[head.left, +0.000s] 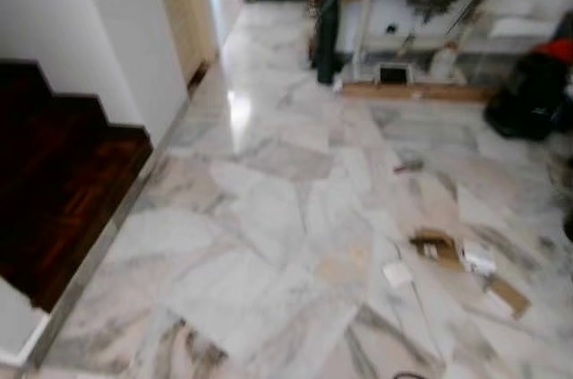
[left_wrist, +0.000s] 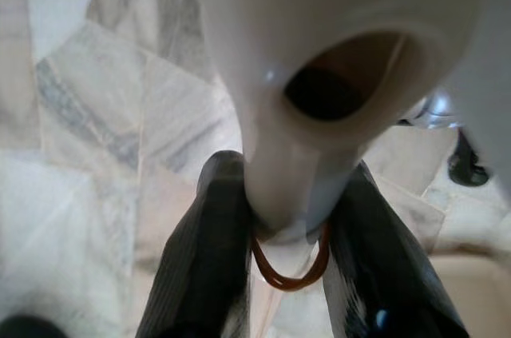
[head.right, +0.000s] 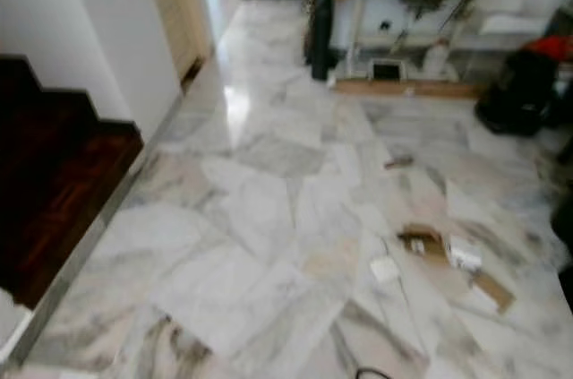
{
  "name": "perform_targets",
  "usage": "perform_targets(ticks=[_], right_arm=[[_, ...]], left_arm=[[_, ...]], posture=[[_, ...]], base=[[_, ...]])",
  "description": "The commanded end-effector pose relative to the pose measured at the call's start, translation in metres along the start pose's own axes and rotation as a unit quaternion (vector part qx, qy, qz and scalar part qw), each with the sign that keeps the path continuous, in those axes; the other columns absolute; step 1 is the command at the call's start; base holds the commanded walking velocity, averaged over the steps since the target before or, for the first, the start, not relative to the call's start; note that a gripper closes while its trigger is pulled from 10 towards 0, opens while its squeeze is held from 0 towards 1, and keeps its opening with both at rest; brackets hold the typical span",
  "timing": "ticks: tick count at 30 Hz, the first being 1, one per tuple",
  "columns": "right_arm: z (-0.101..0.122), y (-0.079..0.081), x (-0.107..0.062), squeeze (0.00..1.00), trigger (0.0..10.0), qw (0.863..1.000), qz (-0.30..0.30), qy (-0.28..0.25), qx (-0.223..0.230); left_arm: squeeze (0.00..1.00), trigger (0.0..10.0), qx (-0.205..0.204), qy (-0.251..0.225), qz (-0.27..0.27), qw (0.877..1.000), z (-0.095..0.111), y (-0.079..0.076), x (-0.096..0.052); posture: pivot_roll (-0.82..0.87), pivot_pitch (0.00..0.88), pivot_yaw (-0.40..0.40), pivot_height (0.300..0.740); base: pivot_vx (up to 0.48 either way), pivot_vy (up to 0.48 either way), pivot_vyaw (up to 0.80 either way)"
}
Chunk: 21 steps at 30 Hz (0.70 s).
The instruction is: Sweep floor
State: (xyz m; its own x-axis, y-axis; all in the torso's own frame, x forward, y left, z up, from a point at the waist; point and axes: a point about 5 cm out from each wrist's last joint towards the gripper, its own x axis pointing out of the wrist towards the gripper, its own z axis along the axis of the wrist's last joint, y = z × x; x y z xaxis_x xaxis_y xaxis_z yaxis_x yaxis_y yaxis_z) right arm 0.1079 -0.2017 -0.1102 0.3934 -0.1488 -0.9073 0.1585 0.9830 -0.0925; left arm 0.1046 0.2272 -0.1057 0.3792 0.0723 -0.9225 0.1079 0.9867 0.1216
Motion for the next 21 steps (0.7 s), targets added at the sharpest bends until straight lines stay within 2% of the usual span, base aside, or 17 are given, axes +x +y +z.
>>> perform_targets(ticks=[1,21], right_arm=[[0.0717,0.0327,0.0022,0.00,10.0,0.989,0.099,-0.112,-0.004],[0.0731,0.0341,0.0021,0.00,10.0,0.988,0.101,-0.113,-0.004]], left_arm=[[0.00,10.0,-0.105,-0.136,-0.020,0.985,0.0726,-0.0021,0.0030],[0.00,10.0,-0.111,-0.131,-0.015,0.985,0.0665,-0.0022,0.0031]], posture=[[0.06,0.028,-0.002,0.740],[0.10,0.018,-0.005,0.740]], base=[[0.000,0.000,0.00],[0.000,0.000,0.00]])
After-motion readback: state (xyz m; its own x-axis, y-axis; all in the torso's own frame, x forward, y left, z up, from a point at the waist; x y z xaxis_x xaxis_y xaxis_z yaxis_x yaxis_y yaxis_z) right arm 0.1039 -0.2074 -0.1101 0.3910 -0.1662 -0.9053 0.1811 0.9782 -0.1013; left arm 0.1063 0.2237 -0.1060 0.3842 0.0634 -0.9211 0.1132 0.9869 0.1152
